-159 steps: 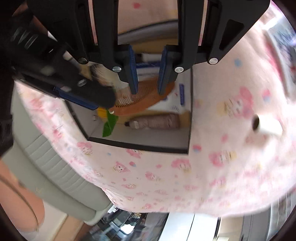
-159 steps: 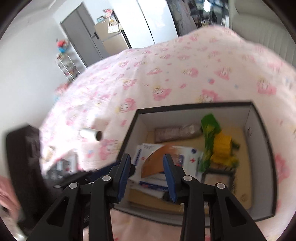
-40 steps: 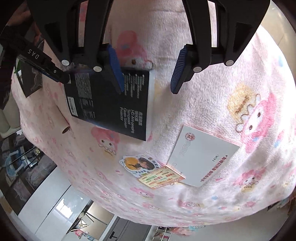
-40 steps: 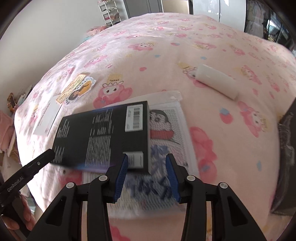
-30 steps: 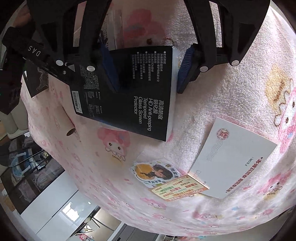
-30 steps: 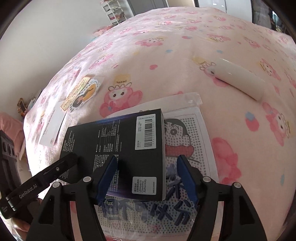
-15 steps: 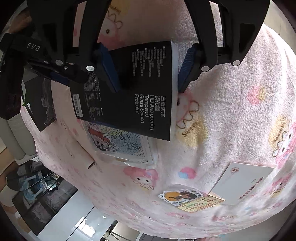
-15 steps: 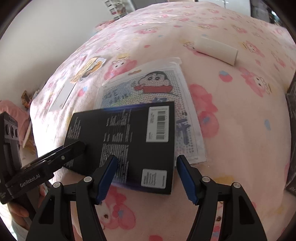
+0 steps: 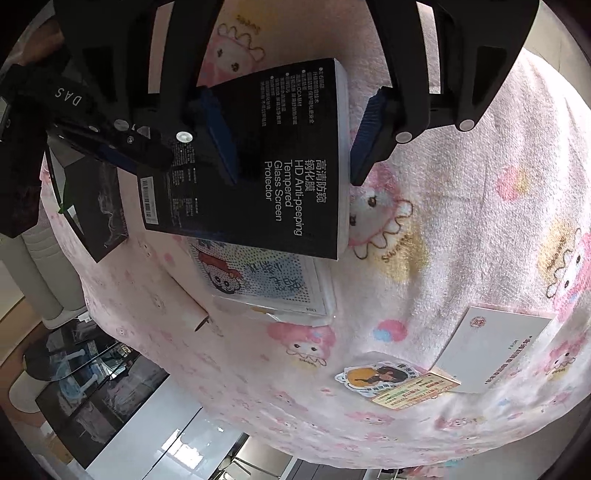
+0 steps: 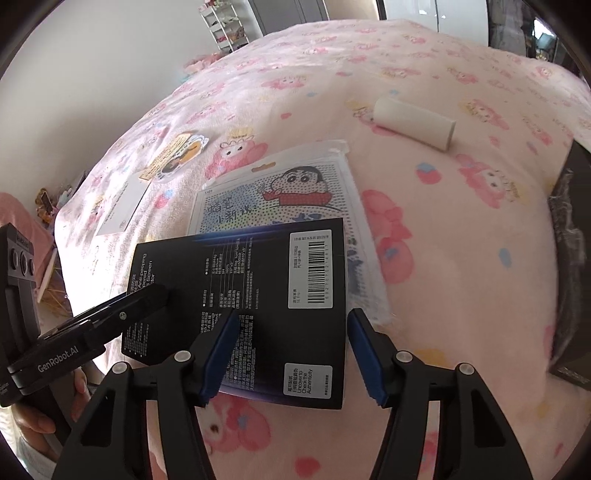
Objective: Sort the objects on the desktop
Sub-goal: 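Grasp and lift the black screen protector box with the left tool, then carry the black box over the DAPHNE box and lower it inside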
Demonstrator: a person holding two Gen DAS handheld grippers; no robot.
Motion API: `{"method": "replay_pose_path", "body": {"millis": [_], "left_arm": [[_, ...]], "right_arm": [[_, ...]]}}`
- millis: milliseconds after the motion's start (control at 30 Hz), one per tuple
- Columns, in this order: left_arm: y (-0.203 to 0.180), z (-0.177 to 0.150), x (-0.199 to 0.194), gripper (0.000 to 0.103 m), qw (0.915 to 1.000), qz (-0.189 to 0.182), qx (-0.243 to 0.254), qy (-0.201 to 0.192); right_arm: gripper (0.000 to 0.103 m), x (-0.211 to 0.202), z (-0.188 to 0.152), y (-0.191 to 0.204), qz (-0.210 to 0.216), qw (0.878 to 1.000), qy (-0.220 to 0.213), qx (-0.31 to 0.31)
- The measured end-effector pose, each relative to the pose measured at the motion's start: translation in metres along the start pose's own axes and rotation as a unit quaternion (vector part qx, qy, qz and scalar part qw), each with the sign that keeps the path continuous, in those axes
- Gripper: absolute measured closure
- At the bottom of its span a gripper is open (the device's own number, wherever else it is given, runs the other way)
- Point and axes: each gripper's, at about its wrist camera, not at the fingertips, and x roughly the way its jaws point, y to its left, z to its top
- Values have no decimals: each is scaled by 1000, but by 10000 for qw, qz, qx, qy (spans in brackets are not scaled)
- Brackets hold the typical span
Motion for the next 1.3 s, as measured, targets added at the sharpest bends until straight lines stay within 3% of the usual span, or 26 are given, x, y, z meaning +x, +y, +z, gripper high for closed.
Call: {"method": "replay_pose_path", "body": {"millis": [267, 433, 700, 967, 1100, 1300], "left_arm": [[-59, -13, -16, 42, 9986, -310, 418, 13], [-126, -13, -11, 43, 9940, -677, 851, 98], [-235, -14, -2, 44, 9794, -1276, 1549, 246], [-347, -12, 20, 44, 9617, -1629, 2175, 358], [-390, -11, 34, 43, 9558, -1680, 2386, 365], [-422, -12, 79, 43, 9585, -1560, 2301, 640]], "right_arm": [[46, -52, -14, -37, -116, 9984, -345, 428], [46, -101, -22, -72, -548, 9930, -762, 719], [46, -167, -35, -148, -1042, 9780, -1220, 1336], [46, -233, -48, -226, -1514, 9547, -1663, 1948], [46, -253, -45, -260, -1631, 9478, -1779, 2084], [46, -246, -37, -312, -1674, 9456, -1591, 2291]]}}
